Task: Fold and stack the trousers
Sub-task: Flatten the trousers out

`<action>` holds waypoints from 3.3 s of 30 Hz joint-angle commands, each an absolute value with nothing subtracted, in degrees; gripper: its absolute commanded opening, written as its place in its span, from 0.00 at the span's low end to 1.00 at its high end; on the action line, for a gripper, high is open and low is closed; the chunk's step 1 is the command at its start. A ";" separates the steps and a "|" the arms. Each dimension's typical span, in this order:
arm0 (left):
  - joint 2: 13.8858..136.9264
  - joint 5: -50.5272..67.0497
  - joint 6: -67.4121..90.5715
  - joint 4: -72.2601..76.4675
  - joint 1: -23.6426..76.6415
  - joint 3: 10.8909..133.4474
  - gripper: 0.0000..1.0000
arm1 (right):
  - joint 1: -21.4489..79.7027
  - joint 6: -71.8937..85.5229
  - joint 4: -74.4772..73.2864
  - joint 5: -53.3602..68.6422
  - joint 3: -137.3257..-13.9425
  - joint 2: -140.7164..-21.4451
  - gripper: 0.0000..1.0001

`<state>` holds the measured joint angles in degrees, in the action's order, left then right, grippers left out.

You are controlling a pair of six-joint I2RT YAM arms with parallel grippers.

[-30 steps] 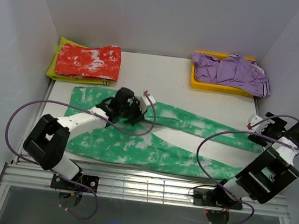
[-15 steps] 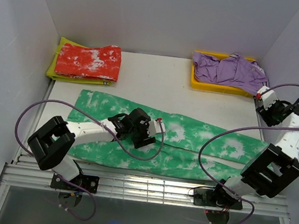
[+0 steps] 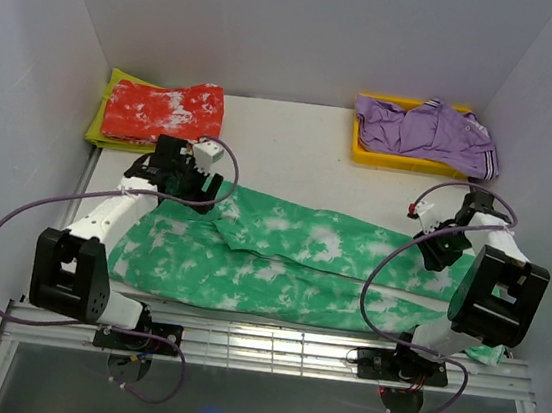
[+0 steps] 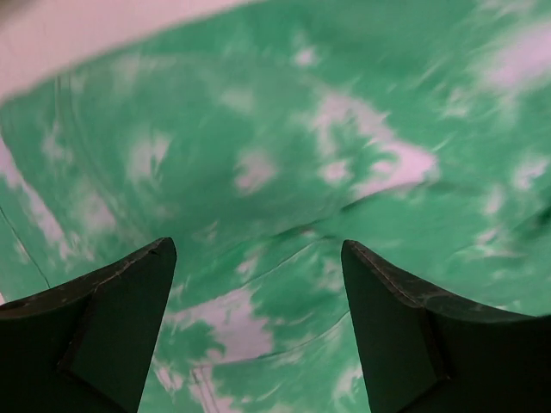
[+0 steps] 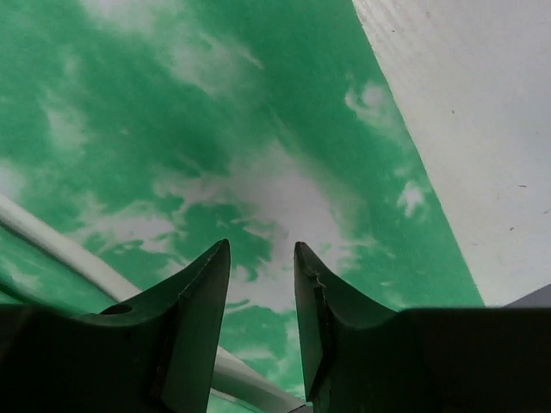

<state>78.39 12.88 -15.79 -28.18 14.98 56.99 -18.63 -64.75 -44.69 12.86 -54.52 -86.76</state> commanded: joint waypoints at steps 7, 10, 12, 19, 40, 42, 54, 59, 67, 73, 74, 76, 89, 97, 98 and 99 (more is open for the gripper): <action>89.28 14.33 -15.91 -31.91 -7.36 53.34 0.86 | -12.92 -55.99 -28.58 0.28 -59.84 -102.03 0.40; 96.49 13.10 -15.47 -31.20 -12.98 55.63 0.83 | -11.43 -54.23 -26.37 -2.18 -64.75 -107.48 0.40; 100.80 12.13 -15.21 -29.97 -16.50 57.21 0.83 | -9.85 -53.53 -23.74 -3.16 -67.14 -110.56 0.40; 108.54 12.22 -15.55 -28.83 -21.27 66.00 0.81 | -5.63 -48.70 -23.73 -0.90 -78.57 -116.11 0.48; 83.06 31.81 -32.95 -46.75 -21.18 61.00 0.91 | -13.52 -88.83 -69.35 1.25 -64.18 -82.10 0.77; 82.97 32.78 -34.18 -47.81 -21.10 60.38 0.91 | -17.46 -92.44 -66.03 0.27 -60.22 -80.69 0.78; 84.81 27.69 -37.97 -47.64 -20.92 57.40 0.93 | -23.29 -100.02 -58.10 -8.26 -52.65 -86.83 0.75; 86.31 25.67 -37.88 -45.44 -20.92 56.43 0.93 | -24.78 -103.62 -56.00 -12.74 -46.50 -85.78 0.74; 90.69 23.29 -35.69 -42.72 -22.06 55.81 0.88 | -25.49 -105.20 -58.96 -9.87 -53.24 -85.60 0.08; 95.09 21.11 -30.95 -40.18 -24.43 55.46 0.73 | -25.49 -103.81 -58.63 3.39 -71.44 -84.82 0.08; 96.75 20.75 -30.33 -39.73 -24.78 55.55 0.70 | -25.40 -103.19 -58.36 4.82 -73.20 -84.55 0.08; 98.52 20.30 -28.92 -38.77 -26.45 56.33 0.63 | -25.75 -102.31 -58.54 9.03 -77.06 -82.63 0.08; 102.31 19.16 -30.05 -40.16 -34.36 60.21 0.42 | -47.45 -135.17 -43.51 11.08 -35.18 -57.39 0.08; 89.75 30.75 -43.66 -49.91 -34.63 60.82 0.95 | -48.87 -132.28 -43.40 14.32 -40.41 -59.23 0.98; 87.65 31.02 -44.90 -50.88 -34.63 61.08 0.97 | -48.95 -131.75 -44.98 14.76 -42.60 -60.11 0.98; 86.84 30.94 -45.61 -51.58 -34.63 61.61 0.98 | -49.04 -130.44 -46.74 15.29 -45.06 -61.25 0.97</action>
<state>93.54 28.71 -38.30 -48.03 -34.13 60.69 -48.53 -113.80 -45.39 11.55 -37.87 -59.57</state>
